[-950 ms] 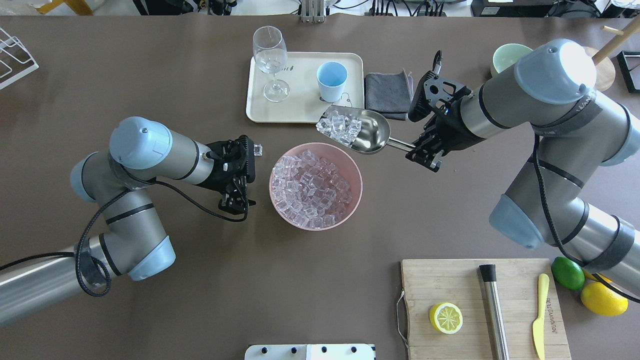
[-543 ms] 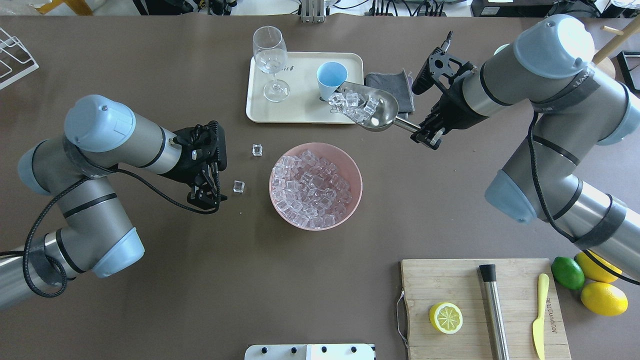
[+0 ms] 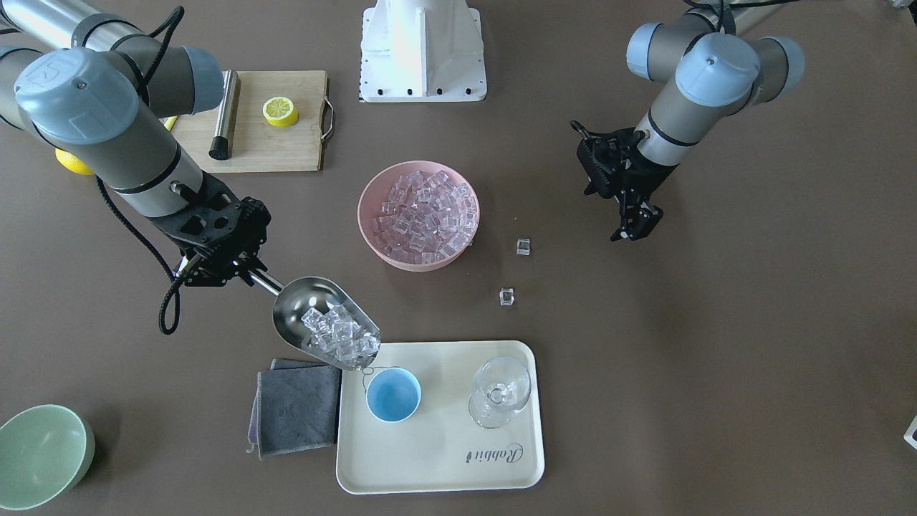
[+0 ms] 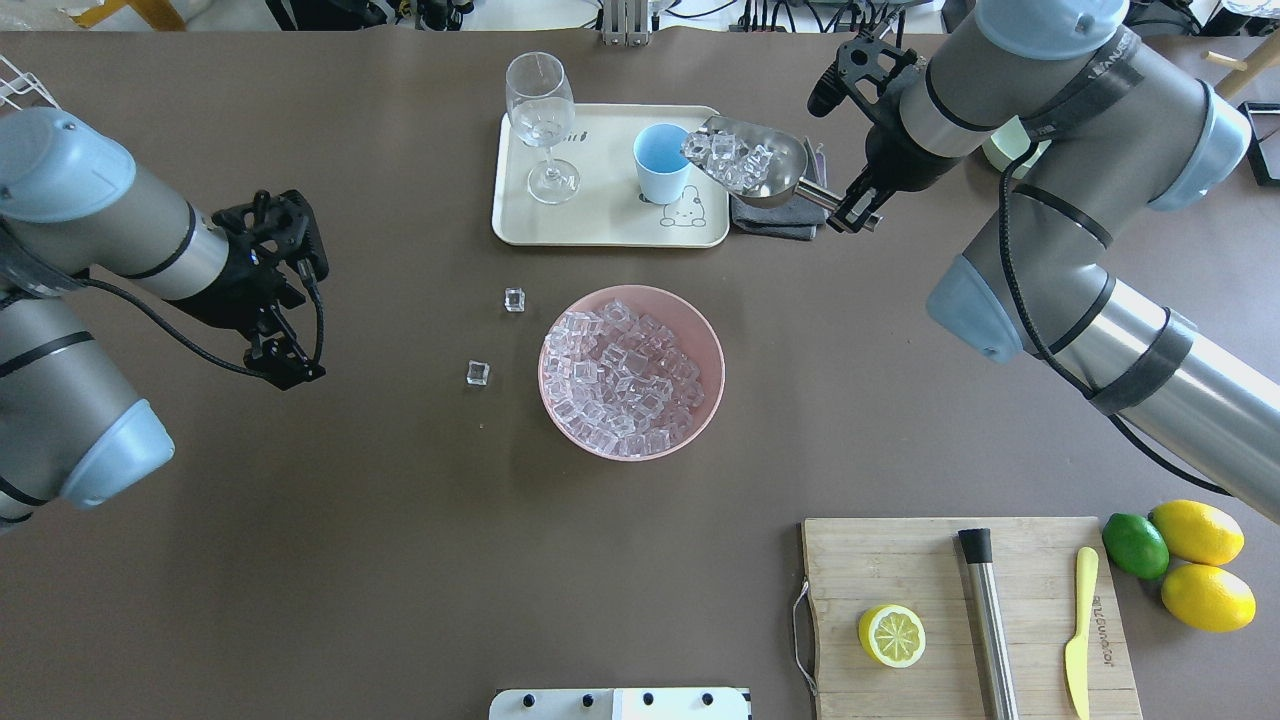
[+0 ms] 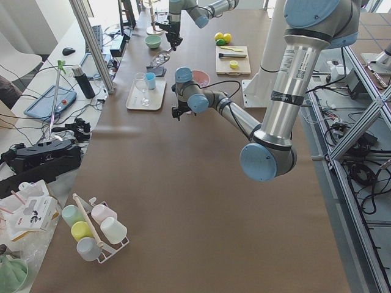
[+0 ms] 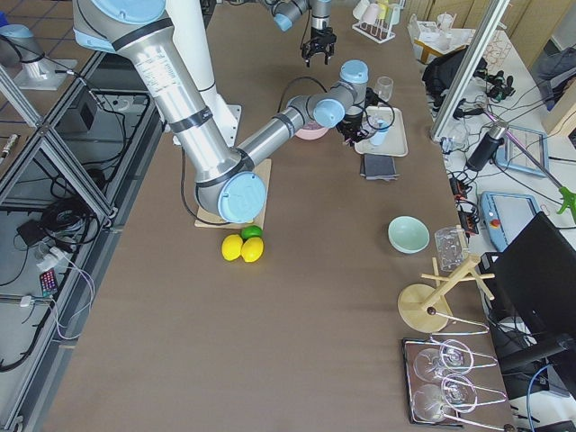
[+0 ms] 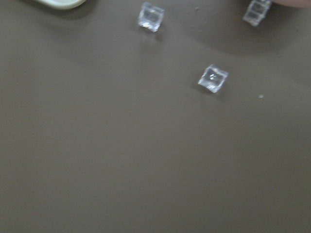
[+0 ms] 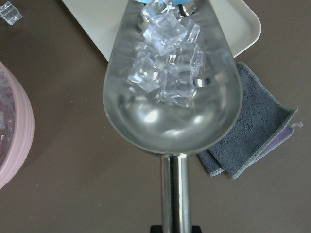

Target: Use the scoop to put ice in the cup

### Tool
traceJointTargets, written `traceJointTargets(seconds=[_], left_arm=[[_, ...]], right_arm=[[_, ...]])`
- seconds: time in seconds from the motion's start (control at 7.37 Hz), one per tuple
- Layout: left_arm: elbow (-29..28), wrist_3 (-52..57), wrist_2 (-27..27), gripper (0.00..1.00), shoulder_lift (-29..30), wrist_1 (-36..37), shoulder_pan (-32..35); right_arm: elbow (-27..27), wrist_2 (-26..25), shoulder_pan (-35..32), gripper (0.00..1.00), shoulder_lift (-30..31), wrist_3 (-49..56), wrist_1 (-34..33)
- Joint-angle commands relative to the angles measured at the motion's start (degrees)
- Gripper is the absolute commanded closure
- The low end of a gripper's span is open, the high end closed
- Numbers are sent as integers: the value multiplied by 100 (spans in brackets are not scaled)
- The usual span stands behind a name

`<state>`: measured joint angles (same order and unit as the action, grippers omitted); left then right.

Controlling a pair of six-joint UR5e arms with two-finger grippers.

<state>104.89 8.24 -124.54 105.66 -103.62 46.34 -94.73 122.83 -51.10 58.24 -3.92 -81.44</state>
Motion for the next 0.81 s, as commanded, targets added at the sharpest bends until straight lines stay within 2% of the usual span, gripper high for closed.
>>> traceJointTargets(seconds=[0.0,0.14,0.27,0.41,0.54,0.68], left_arm=[[-327,-657,-264,1,-631,105,1372],[-529,-657,-325,1,-1087,44,1952],[-627,-675,-413,1,-1204,104,2271],[-915,-692,-431,1,-1188,105,2823],[-961,-693,-518,1,-1179,114,3089],[-970,-693,-867,0,-1205,114,3388]], right_arm=[[428,-14,-5,100,-330,-47,-38],[568,30,-5,100,-479,-39,-195],[587,13,-5,100,-655,40,-527],[639,4,-14,100,-804,75,-757],[779,4,-14,100,-910,215,-881],[798,12,-23,100,-946,390,-1091]])
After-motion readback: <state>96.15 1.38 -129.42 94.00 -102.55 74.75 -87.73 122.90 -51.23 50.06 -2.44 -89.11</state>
